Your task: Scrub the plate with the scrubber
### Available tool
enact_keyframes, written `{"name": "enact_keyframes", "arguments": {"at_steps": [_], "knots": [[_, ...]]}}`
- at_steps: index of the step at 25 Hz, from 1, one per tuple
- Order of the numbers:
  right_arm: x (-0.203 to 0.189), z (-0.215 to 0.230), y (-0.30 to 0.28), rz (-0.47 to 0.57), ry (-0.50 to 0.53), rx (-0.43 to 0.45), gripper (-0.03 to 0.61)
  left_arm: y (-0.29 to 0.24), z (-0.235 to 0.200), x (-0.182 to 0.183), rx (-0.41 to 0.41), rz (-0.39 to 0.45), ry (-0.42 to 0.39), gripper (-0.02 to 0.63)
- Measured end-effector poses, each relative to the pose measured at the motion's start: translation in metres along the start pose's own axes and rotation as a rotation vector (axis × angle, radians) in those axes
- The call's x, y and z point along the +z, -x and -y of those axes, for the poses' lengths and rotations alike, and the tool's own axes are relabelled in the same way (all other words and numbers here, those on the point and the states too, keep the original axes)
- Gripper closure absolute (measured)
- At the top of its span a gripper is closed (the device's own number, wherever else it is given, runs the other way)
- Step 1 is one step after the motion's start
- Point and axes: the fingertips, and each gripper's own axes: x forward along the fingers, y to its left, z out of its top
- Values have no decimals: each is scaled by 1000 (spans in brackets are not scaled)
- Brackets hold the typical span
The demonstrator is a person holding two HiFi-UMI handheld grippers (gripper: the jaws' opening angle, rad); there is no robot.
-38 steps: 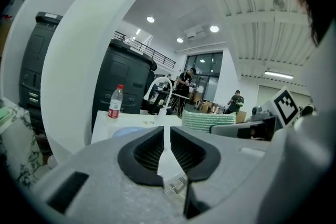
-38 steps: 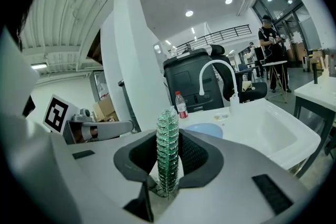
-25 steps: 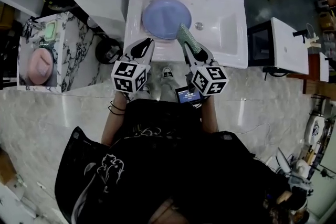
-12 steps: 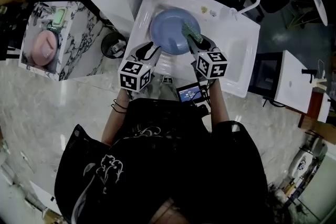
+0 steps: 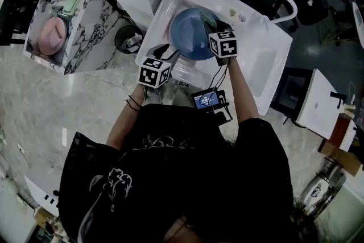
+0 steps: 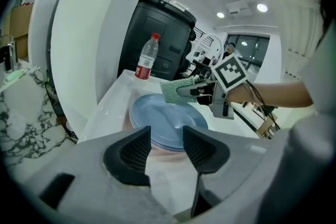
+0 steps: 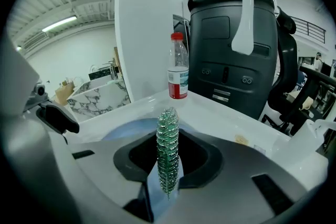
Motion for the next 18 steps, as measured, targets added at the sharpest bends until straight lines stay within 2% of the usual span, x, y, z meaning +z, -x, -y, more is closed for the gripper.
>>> {"name": "enact_keyframes", "arguments": {"at_steps": [4,7,18], "knots": [[-6,19,-18,-34,28,-70,489,-11,-5,-4,12,-15,25,426],[-8,21,-27,-60,70,-83,488,-16,-9,-6,21,-23,35,426],[8,-24,-56,-70,155,8,488,-12,-17,-3,31,-3,67,426]]}}
